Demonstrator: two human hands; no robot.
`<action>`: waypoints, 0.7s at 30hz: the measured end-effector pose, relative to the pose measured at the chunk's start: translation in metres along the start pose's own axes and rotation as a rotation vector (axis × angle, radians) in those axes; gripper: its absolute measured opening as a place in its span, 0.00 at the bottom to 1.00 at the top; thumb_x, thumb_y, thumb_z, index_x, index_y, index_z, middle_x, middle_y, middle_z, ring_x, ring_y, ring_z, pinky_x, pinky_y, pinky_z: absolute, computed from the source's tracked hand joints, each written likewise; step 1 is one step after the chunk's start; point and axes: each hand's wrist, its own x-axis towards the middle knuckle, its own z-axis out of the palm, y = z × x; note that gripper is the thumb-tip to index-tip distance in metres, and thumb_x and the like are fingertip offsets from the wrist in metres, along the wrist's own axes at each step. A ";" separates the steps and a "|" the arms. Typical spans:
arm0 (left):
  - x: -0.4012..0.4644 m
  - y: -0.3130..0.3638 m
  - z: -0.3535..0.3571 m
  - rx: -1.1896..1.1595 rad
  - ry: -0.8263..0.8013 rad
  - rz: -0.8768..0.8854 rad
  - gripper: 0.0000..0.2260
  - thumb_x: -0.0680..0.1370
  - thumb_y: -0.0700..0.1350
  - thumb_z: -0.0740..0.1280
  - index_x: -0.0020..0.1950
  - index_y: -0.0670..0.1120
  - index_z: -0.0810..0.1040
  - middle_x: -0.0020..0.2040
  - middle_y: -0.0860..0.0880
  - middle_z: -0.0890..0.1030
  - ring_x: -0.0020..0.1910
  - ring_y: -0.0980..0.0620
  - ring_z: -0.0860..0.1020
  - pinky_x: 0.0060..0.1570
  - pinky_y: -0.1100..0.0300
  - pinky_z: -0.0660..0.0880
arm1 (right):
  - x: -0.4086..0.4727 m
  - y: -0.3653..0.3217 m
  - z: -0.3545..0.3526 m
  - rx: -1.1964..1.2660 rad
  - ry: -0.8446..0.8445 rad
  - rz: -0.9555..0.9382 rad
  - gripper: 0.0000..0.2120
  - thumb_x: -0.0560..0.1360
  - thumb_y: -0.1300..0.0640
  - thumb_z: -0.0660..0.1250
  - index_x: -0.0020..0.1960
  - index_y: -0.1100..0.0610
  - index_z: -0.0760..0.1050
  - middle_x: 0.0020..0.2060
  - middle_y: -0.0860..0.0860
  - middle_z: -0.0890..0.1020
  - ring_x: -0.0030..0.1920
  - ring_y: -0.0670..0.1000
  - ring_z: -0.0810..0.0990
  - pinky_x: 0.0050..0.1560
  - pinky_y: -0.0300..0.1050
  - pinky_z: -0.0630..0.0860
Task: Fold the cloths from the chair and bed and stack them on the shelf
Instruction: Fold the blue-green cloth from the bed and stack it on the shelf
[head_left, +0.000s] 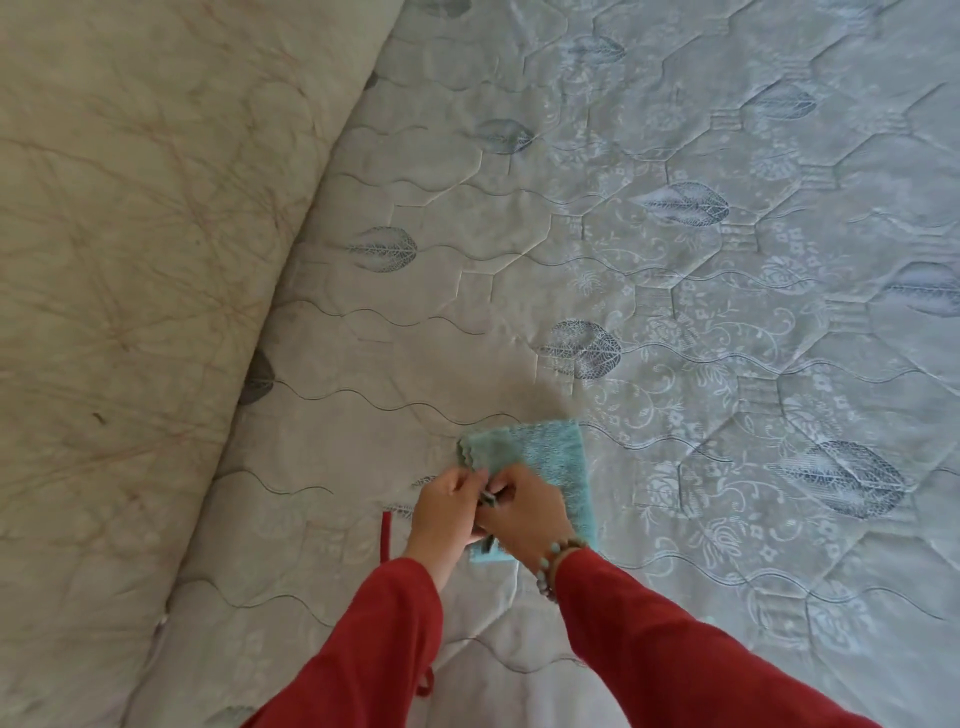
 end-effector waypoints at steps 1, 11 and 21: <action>0.003 -0.005 -0.002 0.081 0.024 0.064 0.09 0.81 0.45 0.64 0.47 0.43 0.80 0.46 0.40 0.84 0.42 0.46 0.82 0.46 0.46 0.81 | -0.001 0.000 -0.003 -0.034 -0.024 -0.024 0.08 0.70 0.51 0.72 0.46 0.51 0.76 0.38 0.43 0.79 0.39 0.43 0.78 0.38 0.30 0.71; 0.015 -0.065 0.010 1.209 0.262 0.976 0.25 0.83 0.51 0.50 0.79 0.46 0.58 0.80 0.48 0.58 0.78 0.48 0.57 0.72 0.48 0.58 | 0.017 0.068 -0.025 -0.704 0.313 -0.427 0.26 0.80 0.50 0.51 0.77 0.57 0.62 0.77 0.51 0.62 0.78 0.52 0.58 0.74 0.52 0.53; 0.013 -0.064 0.008 1.149 0.278 0.706 0.27 0.81 0.57 0.52 0.77 0.44 0.64 0.76 0.43 0.66 0.74 0.44 0.67 0.72 0.51 0.63 | 0.014 0.069 -0.023 -0.629 0.352 -0.319 0.28 0.81 0.47 0.55 0.78 0.55 0.57 0.78 0.52 0.60 0.78 0.50 0.55 0.76 0.54 0.52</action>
